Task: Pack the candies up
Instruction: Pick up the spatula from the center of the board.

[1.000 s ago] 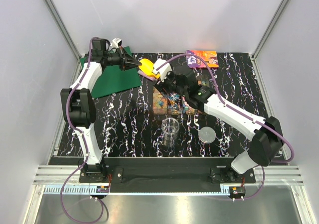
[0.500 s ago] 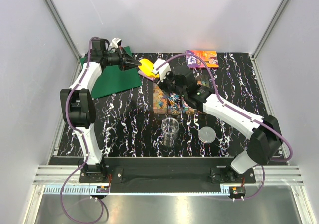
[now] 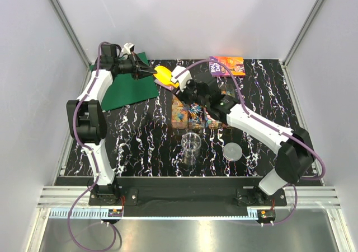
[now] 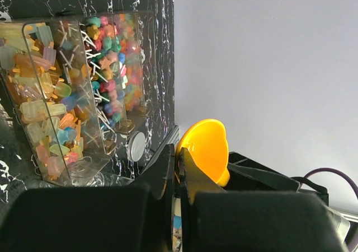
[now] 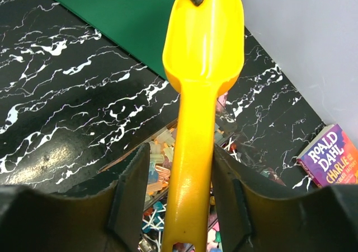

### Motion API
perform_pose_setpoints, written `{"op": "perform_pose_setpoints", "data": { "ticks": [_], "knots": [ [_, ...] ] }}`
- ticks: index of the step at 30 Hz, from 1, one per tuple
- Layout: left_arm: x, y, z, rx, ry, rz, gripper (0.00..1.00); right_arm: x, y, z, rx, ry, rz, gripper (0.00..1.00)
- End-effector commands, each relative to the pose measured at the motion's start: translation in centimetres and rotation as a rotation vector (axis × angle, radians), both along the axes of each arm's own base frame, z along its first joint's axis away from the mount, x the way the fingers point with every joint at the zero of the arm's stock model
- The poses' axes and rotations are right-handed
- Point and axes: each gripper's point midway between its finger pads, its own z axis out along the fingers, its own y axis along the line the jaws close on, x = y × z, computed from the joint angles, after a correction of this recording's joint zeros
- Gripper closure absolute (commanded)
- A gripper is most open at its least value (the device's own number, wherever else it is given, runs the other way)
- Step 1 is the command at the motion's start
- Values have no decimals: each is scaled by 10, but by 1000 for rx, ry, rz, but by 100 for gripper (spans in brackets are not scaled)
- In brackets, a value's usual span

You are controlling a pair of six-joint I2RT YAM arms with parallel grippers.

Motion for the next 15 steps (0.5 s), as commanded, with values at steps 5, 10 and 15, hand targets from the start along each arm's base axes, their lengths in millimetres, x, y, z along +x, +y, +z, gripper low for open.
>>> {"op": "perform_pose_setpoints", "data": {
  "ticks": [5, 10, 15],
  "knots": [
    [-24, -9, 35, -35, -24, -45, 100, 4, 13, 12, 30, -30, 33, 45],
    [-27, -11, 35, -37, -21, -51, 100, 7, 15, 12, 31, -35, 32, 46],
    [-27, -12, 38, -18, -50, -53, 100, 12, 17, 14, 31, -36, 25, 37]
  ]
}}
